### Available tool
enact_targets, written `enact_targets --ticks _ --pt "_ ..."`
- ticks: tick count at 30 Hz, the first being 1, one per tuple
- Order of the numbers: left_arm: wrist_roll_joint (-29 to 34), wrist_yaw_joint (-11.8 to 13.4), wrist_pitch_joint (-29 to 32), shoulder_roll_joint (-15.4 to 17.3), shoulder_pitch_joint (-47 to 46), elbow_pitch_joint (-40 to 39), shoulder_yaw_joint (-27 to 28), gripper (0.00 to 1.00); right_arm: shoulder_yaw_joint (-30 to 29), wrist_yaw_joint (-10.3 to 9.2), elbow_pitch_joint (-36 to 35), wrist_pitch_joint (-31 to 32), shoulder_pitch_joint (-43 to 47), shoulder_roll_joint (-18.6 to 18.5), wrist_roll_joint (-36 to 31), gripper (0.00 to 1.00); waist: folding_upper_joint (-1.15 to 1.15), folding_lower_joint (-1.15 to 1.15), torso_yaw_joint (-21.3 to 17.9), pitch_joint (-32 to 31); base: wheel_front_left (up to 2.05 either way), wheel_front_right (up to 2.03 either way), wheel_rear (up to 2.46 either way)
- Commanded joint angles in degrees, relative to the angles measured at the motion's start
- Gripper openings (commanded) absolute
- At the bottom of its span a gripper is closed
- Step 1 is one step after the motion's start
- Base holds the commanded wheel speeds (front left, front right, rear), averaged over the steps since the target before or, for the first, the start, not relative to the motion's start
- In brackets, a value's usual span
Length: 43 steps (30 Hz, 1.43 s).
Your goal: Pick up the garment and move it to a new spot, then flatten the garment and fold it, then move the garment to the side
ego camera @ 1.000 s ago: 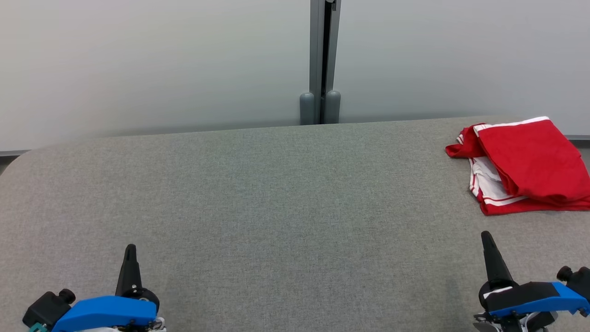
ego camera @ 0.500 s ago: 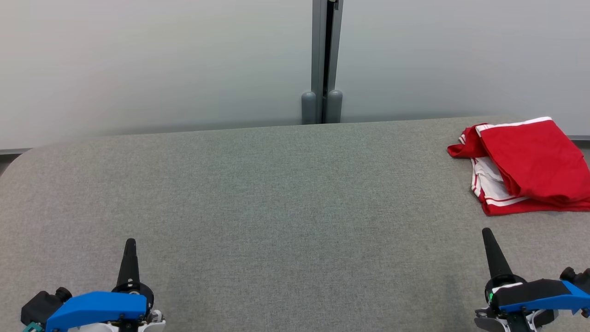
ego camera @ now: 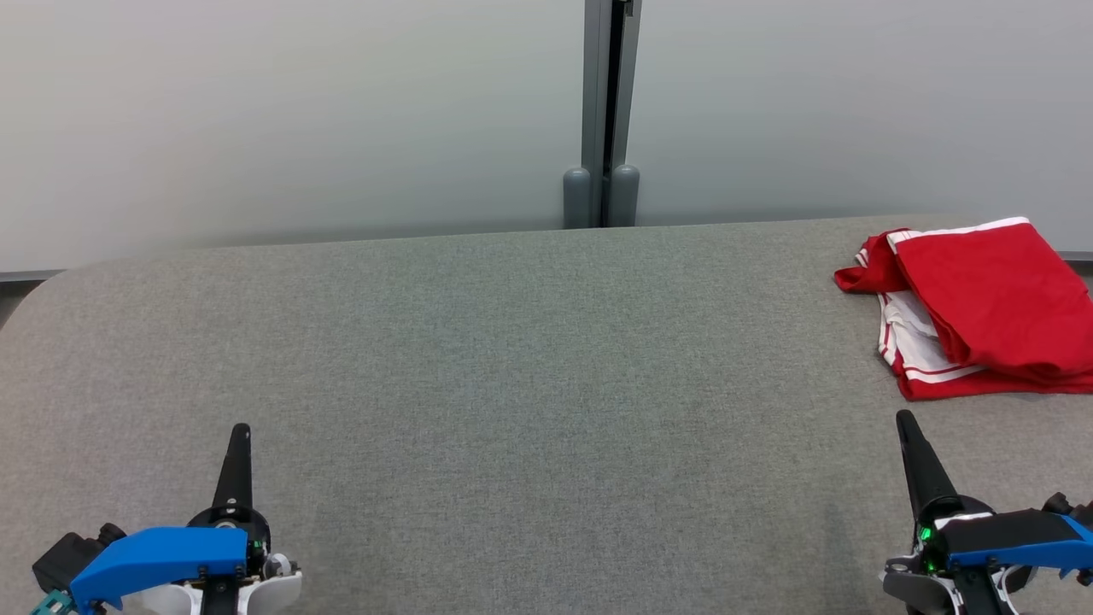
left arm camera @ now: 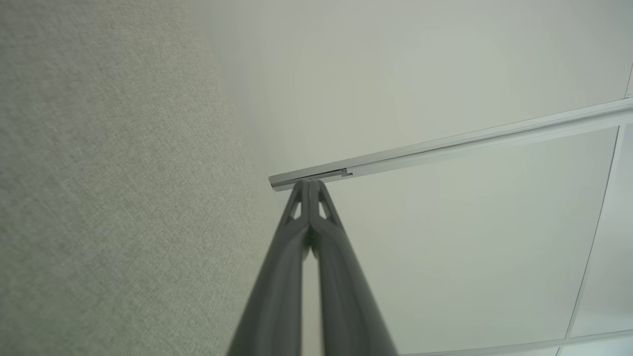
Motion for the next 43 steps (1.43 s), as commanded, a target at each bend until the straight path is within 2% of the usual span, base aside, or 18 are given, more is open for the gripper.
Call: enact_targets --ticks 1,32,43 --pt "-1.4 -0.5 0.4 0.3 -1.2 -0.6 0.4 0.00 -0.2 0.02 -0.7 0.4 -1.1 0.1 1.5 0.00 0.00 0.00 0.0 0.0 0.00 0.00 0.00" --pt "-15.0 -0.8 4.0 0.3 -2.4 -1.6 1.1 0.00 -1.1 0.02 -1.9 4.0 -1.4 0.3 15.3 0.00 0.00 0.00 0.6 0.3 0.00 0.00 0.00" --pt "-16.1 -0.8 4.3 0.3 -2.4 -1.7 1.2 0.00 -1.2 0.02 -1.9 4.2 -1.5 0.3 16.3 0.00 0.00 0.00 0.7 0.3 0.00 0.00 0.00"
